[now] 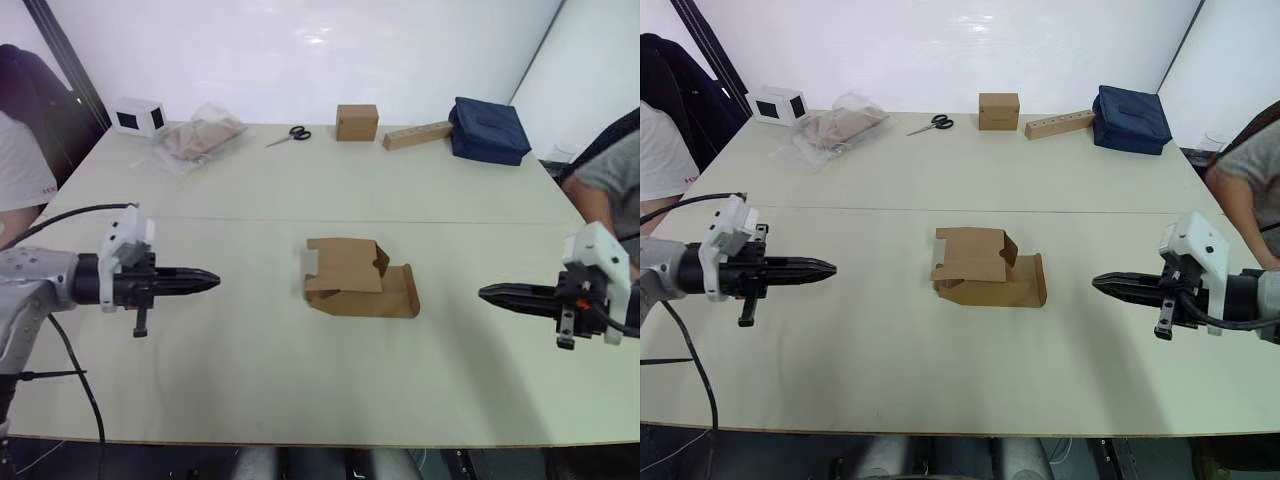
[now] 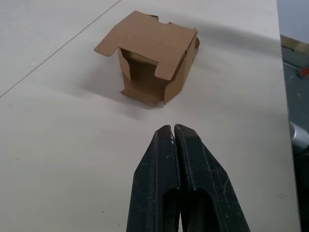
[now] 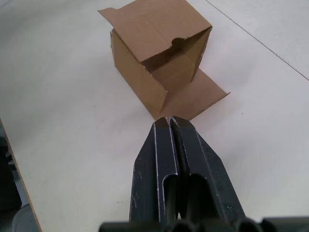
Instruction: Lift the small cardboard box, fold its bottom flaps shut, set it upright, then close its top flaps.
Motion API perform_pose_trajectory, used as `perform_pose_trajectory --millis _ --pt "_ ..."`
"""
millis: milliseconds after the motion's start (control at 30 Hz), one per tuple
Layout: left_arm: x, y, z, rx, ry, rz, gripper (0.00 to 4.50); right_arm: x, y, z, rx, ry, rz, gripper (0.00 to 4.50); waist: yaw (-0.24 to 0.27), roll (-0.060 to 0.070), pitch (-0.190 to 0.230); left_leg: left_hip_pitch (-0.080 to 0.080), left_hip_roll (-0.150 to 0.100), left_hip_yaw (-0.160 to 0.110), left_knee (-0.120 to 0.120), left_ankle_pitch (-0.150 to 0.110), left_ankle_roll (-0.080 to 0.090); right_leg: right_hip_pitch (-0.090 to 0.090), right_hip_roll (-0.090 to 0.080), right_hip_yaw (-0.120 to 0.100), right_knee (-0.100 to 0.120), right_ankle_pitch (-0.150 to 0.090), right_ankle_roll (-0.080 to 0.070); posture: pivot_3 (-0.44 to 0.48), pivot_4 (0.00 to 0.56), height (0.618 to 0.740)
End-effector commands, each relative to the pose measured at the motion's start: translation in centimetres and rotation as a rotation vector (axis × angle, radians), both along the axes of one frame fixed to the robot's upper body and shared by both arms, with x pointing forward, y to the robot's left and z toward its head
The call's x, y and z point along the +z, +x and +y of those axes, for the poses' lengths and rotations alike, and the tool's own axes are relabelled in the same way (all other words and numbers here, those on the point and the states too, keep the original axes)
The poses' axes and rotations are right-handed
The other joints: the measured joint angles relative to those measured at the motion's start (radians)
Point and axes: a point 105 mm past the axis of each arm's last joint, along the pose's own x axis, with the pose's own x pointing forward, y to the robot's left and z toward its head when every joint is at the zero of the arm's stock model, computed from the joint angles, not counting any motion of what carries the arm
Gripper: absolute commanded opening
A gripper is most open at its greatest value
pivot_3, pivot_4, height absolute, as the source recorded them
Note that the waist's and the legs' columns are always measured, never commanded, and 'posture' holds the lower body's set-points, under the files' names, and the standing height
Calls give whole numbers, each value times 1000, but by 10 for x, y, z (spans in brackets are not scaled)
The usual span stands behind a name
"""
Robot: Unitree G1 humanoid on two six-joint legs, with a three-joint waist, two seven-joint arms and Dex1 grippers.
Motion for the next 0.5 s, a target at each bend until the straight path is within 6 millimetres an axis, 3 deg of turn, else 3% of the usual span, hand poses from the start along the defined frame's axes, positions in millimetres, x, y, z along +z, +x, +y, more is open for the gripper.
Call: perform_pose_trajectory --millis 33,500 --pt "8 -2 0 -4 13 -35 62 12 -2 3 14 -8 -50 0 0 0 0 0 0 0 0 0 0 0 0 0 0 0 0 0 150 740" --pt "6 -3 -4 -13 9 -18 62 9 -2 9 23 8 -44 0 0 0 0 0 0 0 0 0 0 0 0 0 0 0 0 0 150 740"
